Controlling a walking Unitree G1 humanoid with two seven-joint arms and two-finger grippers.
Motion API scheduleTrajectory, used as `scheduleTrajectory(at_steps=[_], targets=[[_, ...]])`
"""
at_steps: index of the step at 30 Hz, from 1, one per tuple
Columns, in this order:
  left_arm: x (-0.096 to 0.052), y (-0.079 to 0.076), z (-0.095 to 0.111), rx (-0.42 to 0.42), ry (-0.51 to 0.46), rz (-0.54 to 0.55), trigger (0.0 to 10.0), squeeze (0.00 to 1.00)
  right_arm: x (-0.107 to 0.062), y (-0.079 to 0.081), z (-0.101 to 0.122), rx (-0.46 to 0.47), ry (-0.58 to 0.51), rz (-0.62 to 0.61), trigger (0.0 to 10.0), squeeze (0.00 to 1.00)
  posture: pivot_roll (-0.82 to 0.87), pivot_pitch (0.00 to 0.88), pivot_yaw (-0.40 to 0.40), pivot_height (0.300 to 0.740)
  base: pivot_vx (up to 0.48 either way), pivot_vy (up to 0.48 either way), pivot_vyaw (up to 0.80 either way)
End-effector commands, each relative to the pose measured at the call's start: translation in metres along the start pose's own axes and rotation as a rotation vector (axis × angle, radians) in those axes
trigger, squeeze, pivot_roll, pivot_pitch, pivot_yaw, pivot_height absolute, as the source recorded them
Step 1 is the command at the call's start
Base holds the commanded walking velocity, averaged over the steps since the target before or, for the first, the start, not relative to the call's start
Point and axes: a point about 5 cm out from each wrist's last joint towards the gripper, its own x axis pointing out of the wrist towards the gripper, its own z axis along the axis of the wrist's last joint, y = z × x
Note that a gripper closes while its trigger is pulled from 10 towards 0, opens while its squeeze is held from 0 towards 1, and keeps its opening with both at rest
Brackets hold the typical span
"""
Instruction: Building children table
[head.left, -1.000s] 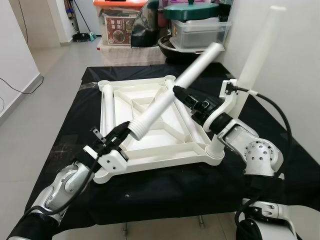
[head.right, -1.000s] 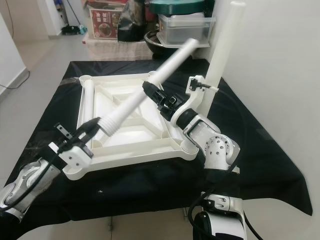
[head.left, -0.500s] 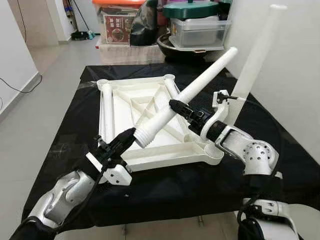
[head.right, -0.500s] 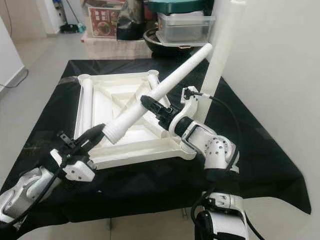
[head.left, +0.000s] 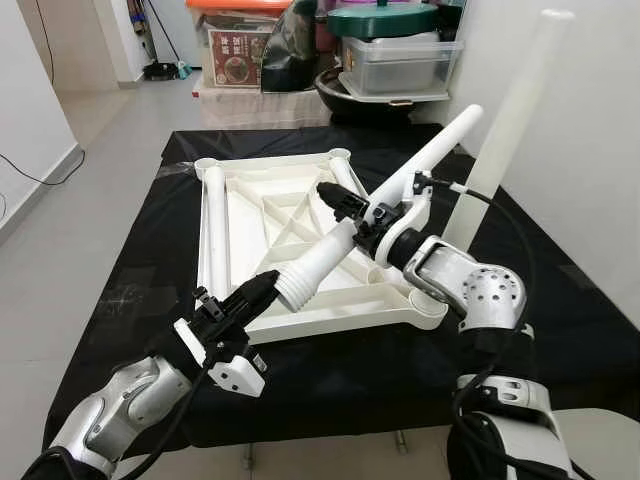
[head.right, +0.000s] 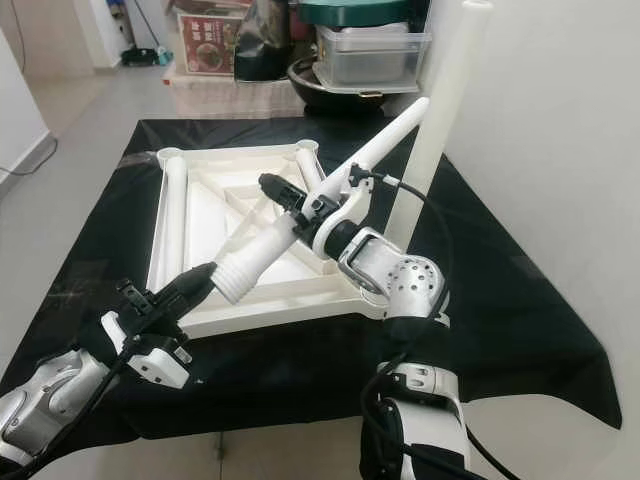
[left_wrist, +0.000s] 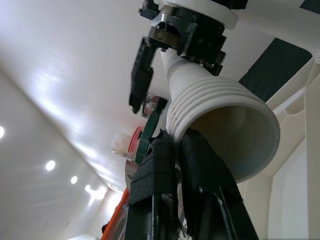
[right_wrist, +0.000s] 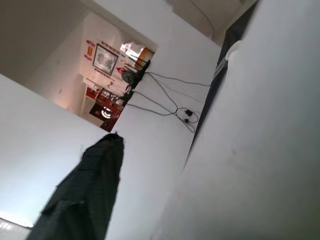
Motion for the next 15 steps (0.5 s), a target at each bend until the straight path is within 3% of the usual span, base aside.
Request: scheduleTrajectory(at_steps=[1, 5, 12, 13, 14, 15], targets=[[0.001, -0.002, 0.007, 0.009, -0.067, -0.040, 10.0, 0.00, 0.003, 0.007, -0.005, -0.001, 0.026, 0.033, 0.0, 0.00, 0.04, 0.000, -0.071, 0.740, 0.000, 0.000, 0.00], [-0.003, -0.002, 0.007, 0.020, -0.075, -0.053, 10.0, 0.00, -0.002, -0.002, -0.001, -0.012, 0.032, 0.001, 0.0, 0.00, 0.04, 0.000, -0.067, 0.740, 0.000, 0.000, 0.00], [-0.005, -0.002, 0.006, 0.030, -0.076, -0.062, 10.0, 0.00, -0.004, 0.000, 0.007, -0.029, 0.012, 0.004, 0.0, 0.00, 0.04, 0.000, -0.066, 0.740, 0.000, 0.000, 0.00], [-0.006, -0.003, 0.006, 0.025, -0.072, -0.060, 10.0, 0.34, -0.004, 0.002, 0.009, -0.033, 0.005, 0.009, 0.0, 0.00, 0.04, 0.000, -0.065, 0.740, 0.000, 0.000, 0.00], [-0.007, -0.003, 0.006, 0.003, -0.072, -0.046, 10.0, 1.00, -0.004, 0.003, 0.011, -0.037, 0.000, 0.012, 0.0, 0.00, 0.04, 0.000, -0.065, 0.740, 0.000, 0.000, 0.00], [-0.007, -0.003, 0.006, 0.003, -0.072, -0.046, 10.0, 1.00, -0.004, 0.003, 0.011, -0.037, 0.000, 0.012, 0.0, 0.00, 0.04, 0.000, -0.065, 0.740, 0.000, 0.000, 0.00]])
